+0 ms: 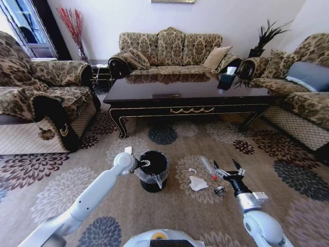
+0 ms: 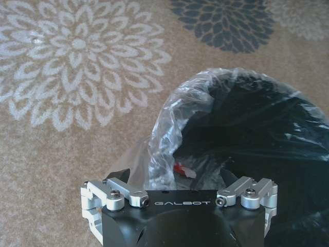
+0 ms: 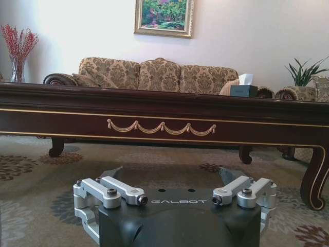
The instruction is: Move to the front of the table and pick up the trash from the floor, then place it into the trash bin.
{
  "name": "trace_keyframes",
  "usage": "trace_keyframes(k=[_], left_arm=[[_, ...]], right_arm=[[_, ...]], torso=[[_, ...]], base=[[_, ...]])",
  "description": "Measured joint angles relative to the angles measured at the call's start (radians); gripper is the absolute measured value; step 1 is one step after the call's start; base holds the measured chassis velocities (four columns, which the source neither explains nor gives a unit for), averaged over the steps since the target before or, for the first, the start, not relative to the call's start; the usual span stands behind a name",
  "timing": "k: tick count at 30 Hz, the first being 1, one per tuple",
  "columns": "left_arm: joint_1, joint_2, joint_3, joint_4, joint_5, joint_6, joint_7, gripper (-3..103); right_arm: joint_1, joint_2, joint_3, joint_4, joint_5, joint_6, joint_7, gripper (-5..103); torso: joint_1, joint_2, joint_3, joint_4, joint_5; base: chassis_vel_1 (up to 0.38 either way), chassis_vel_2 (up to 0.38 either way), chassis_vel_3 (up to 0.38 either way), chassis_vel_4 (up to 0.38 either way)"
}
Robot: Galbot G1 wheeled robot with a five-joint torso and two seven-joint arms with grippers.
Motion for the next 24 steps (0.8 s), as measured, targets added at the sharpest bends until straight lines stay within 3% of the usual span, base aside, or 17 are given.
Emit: trace_keyframes(k=[3,7,9,13,15,19,20,22,24], left_arm=[[-0.016,-0.006,0.013,0.019,0.0,0.0,-0.009,97],[-0.031,-0.018,0.029,0.043,-0.005,-0.001,-0.014,76],[-0.031,-0.02,0.031,0.044,-0.005,-0.001,-0.015,76],[-0.028,-0.02,0.032,0.037,-0.005,-0.001,-0.018,55],[-0.027,-0.019,0.033,0.034,-0.005,-0.001,-0.017,55],[-0.026,-0.012,0.04,0.031,-0.003,-0.001,-0.015,33],[-0.026,-0.012,0.04,0.031,-0.003,-0.001,-0.015,33],[-0.023,-0.009,0.039,0.031,-0.003,-0.002,-0.014,23],[-0.021,-0.008,0.039,0.031,-0.003,-0.002,-0.013,23]], right_arm=[[0.002,0.004,-0.003,-0.002,-0.001,0.0,0.0,100],[0.001,0.008,-0.004,-0.005,-0.002,0.002,0.001,100],[0.001,0.008,-0.002,-0.006,-0.002,0.002,0.001,100],[-0.002,0.007,0.002,-0.008,-0.002,0.005,0.002,100],[-0.002,0.007,0.002,-0.008,-0.002,0.005,0.002,100],[0.003,0.011,0.0,-0.01,-0.001,0.005,0.005,100],[0.003,0.011,0.0,-0.01,-0.001,0.005,0.005,100],[0.002,0.012,0.0,-0.011,-0.001,0.005,0.006,100],[0.001,0.012,0.001,-0.012,-0.001,0.005,0.006,100]], torso=[[0.0,0.0,0.0,0.0,0.0001],[0.0,0.0,0.0,-0.0001,0.0],[0.0,0.0,0.0,-0.0001,0.0],[0.0,0.0,0.0,0.0002,0.0001],[0.0,0.0,0.0,0.0002,0.0],[0.0,0.0,0.0,0.0002,0.0002],[0.0,0.0,0.0,0.0002,0.0002],[0.0,0.0,0.0,0.0,0.0001],[0.0,0.0,0.0,-0.0002,-0.0001]], base=[[0.0,0.0,0.0,0.0],[0.0,0.0,0.0,0.0],[0.0,0.0,0.0,0.0],[0.0,0.0,0.0,0.0],[0.0,0.0,0.0,0.0],[0.0,0.0,0.0,0.0],[0.0,0.0,0.0,0.0],[0.0,0.0,0.0,0.0],[0.0,0.0,0.0,0.0]])
